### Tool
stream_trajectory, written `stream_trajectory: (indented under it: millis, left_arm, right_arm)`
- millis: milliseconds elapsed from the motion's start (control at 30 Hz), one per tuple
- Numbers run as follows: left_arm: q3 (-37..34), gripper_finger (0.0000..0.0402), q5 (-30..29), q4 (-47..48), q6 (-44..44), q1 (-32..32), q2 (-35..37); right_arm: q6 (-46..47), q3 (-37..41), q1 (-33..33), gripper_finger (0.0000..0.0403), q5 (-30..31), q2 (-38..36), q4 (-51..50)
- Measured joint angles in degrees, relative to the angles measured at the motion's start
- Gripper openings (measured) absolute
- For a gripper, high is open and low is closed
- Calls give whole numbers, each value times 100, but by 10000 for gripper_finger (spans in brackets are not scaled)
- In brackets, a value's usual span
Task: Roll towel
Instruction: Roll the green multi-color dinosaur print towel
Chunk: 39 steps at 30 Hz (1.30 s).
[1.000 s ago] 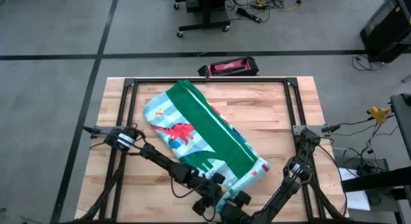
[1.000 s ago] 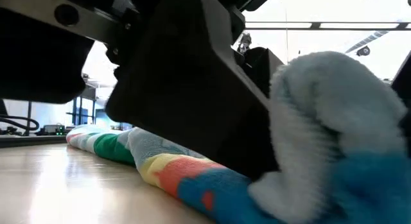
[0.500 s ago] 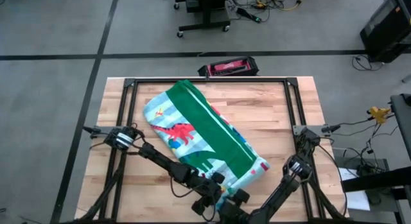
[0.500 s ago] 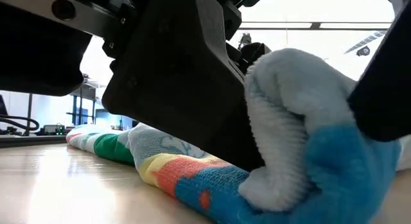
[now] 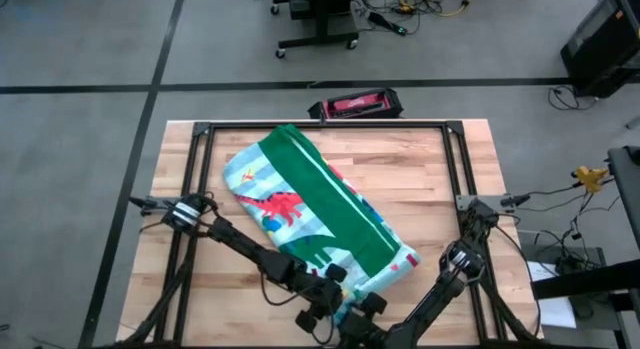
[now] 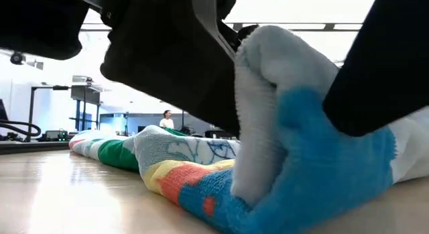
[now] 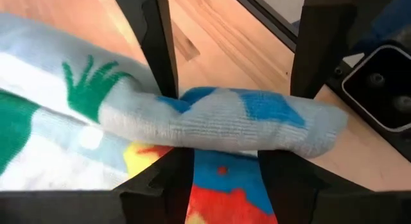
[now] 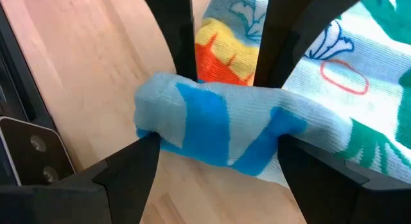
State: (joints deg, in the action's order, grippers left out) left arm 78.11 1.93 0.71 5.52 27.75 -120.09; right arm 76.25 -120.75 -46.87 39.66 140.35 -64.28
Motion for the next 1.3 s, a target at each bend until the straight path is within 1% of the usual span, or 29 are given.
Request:
stream_trajectory:
  millis: [200,367,533,833,967,1167,1300]
  left_arm:
    - [0,157,-53,301,-17,0,24]
    - [1,157,-131,321,-27,0,26]
    - [2,157,-138,75,-50,39,26]
    - [-7,157,-153,-77,-128,167,26]
    - [-93,157,-153,-254,-157,219,24]
    - [-422,157,-151,-894,-189,227,24]
    - [-521,157,-170,-1050,-205,227,24]
  right_arm:
    - [-4,0,41,291,70,0,4]
    - [-37,0,41,298,85,-21,0]
    - [-34,0,37,302,84,-137,-16]
    - [22,7,15,285,92,-170,-10]
    - [24,9,15,282,90,-170,42]
    - [24,11,15,291,92,-168,76]
    - [24,11,13,293,92,-168,88]
